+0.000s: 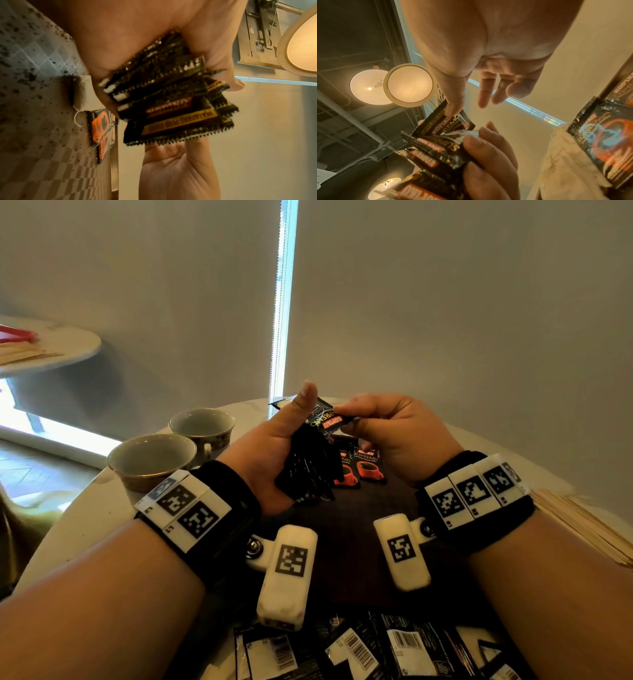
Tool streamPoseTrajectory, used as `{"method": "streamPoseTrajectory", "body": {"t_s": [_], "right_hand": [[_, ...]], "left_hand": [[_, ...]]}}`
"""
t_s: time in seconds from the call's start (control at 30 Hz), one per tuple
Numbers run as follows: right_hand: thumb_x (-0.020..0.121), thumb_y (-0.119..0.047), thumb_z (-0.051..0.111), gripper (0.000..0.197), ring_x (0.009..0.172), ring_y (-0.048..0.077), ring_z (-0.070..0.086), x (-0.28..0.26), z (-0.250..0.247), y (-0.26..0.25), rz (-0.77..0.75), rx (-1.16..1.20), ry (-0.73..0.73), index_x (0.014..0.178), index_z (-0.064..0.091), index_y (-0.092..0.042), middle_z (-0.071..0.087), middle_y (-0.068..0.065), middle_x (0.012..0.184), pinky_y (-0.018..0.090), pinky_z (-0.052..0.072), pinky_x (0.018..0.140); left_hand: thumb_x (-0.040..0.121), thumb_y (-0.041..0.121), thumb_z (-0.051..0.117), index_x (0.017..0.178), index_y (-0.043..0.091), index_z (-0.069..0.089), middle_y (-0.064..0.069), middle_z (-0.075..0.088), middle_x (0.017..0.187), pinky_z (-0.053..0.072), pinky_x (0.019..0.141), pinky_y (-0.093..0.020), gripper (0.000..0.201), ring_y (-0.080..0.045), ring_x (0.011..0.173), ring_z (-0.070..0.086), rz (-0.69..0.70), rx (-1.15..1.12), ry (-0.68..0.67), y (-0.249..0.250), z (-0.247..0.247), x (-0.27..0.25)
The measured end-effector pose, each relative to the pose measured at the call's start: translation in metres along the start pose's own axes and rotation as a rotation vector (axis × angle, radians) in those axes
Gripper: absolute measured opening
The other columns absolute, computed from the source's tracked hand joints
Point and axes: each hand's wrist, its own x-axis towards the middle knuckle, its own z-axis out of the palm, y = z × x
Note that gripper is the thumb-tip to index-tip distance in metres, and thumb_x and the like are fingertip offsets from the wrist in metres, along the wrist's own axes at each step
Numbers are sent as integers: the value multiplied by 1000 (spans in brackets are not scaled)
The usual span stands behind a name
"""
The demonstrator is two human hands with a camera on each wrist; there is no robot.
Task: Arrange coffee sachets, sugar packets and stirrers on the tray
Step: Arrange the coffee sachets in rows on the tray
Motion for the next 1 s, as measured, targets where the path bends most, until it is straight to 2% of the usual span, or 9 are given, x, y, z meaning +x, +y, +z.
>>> {"method": "streamPoseTrajectory", "body": {"t_s": [0.13,0.27,0.3,0.4,0.5,0.57,0.67,0.87,1.0], "right_hand": [[81,-15,72,21,86,18,61,3,-2,5,33,64,96,86,81,-33,75,-4,92,29,45,63],[88,-12,69,10,79,24,61,9,-8,11,84,204,345,87,74,-21,72,6,91,30,45,58],[92,-9,65,9,78,21,63,11,-12,14,103,228,404,91,70,-18,72,7,92,30,46,57],[97,-10,59,8,69,16,60,13,-27,25,218,209,558,99,63,-16,71,8,92,27,44,51],[96,-10,62,9,60,13,55,10,-41,47,385,81,654,100,56,-16,66,10,89,28,41,48],[95,-8,64,9,56,12,53,7,-48,62,466,49,635,97,57,-13,63,10,85,27,39,45],[95,-8,62,7,54,14,54,4,-57,76,580,24,573,102,60,-10,64,12,86,25,36,38],[98,-4,57,15,48,14,43,-2,-66,78,724,1,451,112,60,-6,56,10,74,24,31,35],[94,3,58,16,50,13,50,-3,-62,74,748,-25,432,107,64,-5,59,10,75,23,39,39]], "left_hand": [[78,50,52,72,3,76,-12,69,61,56,45,-30,53,-23,51,70,-28,20,-12,0,0,-3],[83,29,67,118,0,63,-22,74,96,60,57,-35,46,-30,76,73,-80,106,104,1,-11,1],[82,25,68,121,0,58,-22,73,97,59,56,-35,48,-30,75,73,-91,109,139,1,-13,2],[85,22,63,111,5,54,-16,64,81,54,50,-32,32,-27,59,67,-65,74,218,2,-17,6],[93,19,53,103,8,55,-12,60,78,48,60,-34,15,-24,57,62,-3,59,290,1,-17,8],[95,14,50,100,12,56,-12,61,89,48,69,-37,8,-23,69,64,43,35,335,1,-19,11],[95,12,52,111,13,58,-17,59,106,51,71,-39,17,-30,92,63,72,21,369,1,-22,14],[96,12,49,94,12,54,-19,59,106,53,62,-31,6,-23,72,66,66,15,324,1,-21,15],[95,14,50,105,10,52,-19,60,109,52,70,-36,11,-24,76,68,59,23,330,0,-25,17]]}}
